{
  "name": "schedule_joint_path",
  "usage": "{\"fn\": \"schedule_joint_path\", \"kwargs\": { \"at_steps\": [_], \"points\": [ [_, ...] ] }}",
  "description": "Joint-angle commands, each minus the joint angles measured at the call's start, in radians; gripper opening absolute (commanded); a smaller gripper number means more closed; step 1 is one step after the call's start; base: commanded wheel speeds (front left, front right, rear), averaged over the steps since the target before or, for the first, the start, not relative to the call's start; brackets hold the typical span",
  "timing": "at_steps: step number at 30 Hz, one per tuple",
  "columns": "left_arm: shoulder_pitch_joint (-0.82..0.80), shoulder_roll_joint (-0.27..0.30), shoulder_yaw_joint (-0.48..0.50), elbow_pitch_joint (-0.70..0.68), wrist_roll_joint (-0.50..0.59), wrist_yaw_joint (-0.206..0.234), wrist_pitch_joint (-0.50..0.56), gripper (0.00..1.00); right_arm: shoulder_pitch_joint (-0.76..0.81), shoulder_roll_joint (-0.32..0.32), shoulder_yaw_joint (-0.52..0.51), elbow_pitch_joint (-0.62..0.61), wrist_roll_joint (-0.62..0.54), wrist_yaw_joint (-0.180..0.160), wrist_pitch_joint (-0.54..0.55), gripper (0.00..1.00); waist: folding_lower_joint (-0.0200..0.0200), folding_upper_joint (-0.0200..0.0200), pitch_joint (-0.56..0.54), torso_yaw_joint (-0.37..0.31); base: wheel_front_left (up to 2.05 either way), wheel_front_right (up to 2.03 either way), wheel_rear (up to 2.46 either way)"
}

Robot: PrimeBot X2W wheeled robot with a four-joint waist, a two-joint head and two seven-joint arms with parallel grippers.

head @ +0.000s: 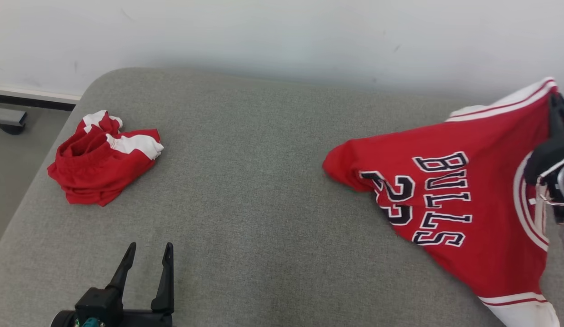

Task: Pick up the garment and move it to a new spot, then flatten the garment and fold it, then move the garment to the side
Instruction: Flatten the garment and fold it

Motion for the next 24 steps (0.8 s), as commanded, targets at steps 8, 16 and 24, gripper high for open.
{"fn": "schedule_joint_path", "kwargs": {
  "at_steps": [8,16,24],
  "points": [
    [0.017,-0.009,0.008,-0.001,0.005,-0.006,-0.004,1.00,0.020,0.000,-0.044,0.035,-0.038,-0.002,0.005,1.00,0.0001,-0.0001,-0.006,0.008,0.00,0.00,0.00],
    [0.044,-0.004,0.030,-0.005,0.016,-0.007,-0.004,1.00,0.046,0.037,-0.100,-0.001,-0.090,-0.002,-0.026,1.00,0.0001,-0.0001,-0.044,-0.018,0.00,0.00,0.00],
    [0.074,-0.005,0.052,-0.028,0.028,0.002,-0.004,1.00,0.140,0.109,-0.109,-0.172,-0.074,-0.002,-0.041,1.00,0.0001,-0.0001,-0.073,-0.063,0.00,0.00,0.00]
  ]
}}
